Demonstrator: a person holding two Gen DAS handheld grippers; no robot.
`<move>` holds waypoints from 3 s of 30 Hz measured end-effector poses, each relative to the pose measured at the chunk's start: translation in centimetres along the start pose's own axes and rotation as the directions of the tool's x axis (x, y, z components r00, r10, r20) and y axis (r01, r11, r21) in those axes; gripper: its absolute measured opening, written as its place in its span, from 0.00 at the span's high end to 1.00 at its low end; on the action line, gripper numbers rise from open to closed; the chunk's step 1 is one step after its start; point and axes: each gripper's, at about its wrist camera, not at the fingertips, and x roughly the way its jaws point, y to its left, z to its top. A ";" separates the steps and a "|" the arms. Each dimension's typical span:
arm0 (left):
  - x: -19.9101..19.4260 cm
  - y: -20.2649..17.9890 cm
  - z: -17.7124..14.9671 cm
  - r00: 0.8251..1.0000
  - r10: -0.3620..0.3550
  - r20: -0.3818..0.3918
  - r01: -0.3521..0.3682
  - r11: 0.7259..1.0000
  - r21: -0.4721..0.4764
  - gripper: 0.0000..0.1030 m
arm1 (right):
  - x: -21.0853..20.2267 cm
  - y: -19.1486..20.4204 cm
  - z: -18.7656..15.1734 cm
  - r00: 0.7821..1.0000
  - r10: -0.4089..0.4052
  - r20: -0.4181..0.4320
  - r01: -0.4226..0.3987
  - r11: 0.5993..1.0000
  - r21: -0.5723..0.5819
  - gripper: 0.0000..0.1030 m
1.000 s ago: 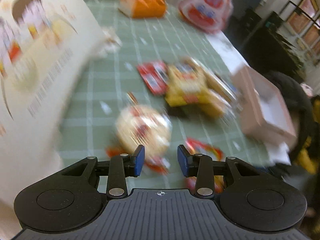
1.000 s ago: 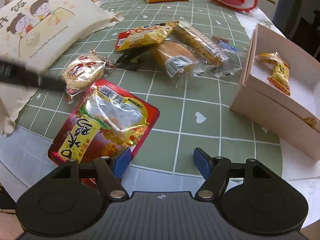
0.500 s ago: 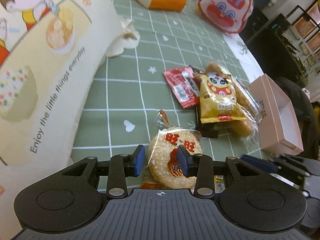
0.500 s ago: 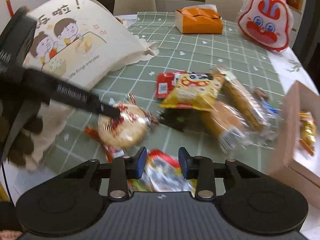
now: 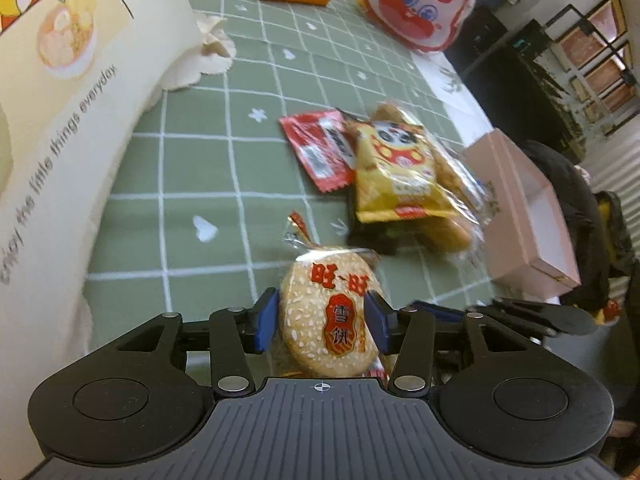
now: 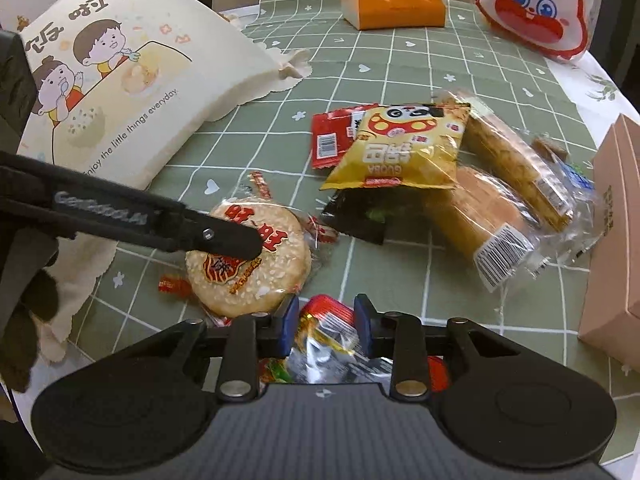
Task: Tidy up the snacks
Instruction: 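Lift rice cake with left gripper while right gripper grasps red snack pouch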
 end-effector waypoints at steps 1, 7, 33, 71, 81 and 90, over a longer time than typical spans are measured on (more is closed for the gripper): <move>-0.3 -0.2 -0.3 1.000 -0.015 0.002 0.015 1.000 0.001 0.50 | -0.1 -0.2 -0.2 1.000 0.000 0.006 0.000 1.000 -0.001 0.72; -1.3 -2.0 -1.5 0.986 -0.169 0.000 0.169 0.985 -0.019 0.50 | -1.2 -1.7 -1.5 0.999 0.033 0.032 -0.034 0.999 0.006 0.72; -6.5 -1.4 -5.4 0.993 0.031 0.114 -0.028 0.999 -0.027 0.79 | -8.2 -1.2 -7.9 0.987 -0.127 0.097 0.128 0.992 -0.007 0.32; -4.4 -0.3 -4.4 0.995 -0.079 -0.054 0.085 0.990 0.113 0.78 | -3.1 1.5 -9.1 0.927 -0.375 0.017 0.343 0.865 0.366 0.00; -3.2 -2.0 -5.1 0.990 -0.094 -0.102 0.108 0.985 0.133 0.78 | -4.4 -1.2 -11.5 0.915 -0.391 0.102 0.336 0.876 0.347 0.00; -2.8 -3.2 -5.3 0.991 -0.053 -0.119 0.076 0.978 0.195 0.76 | -4.0 -1.2 -10.6 0.890 -0.452 0.058 0.381 0.807 0.451 0.00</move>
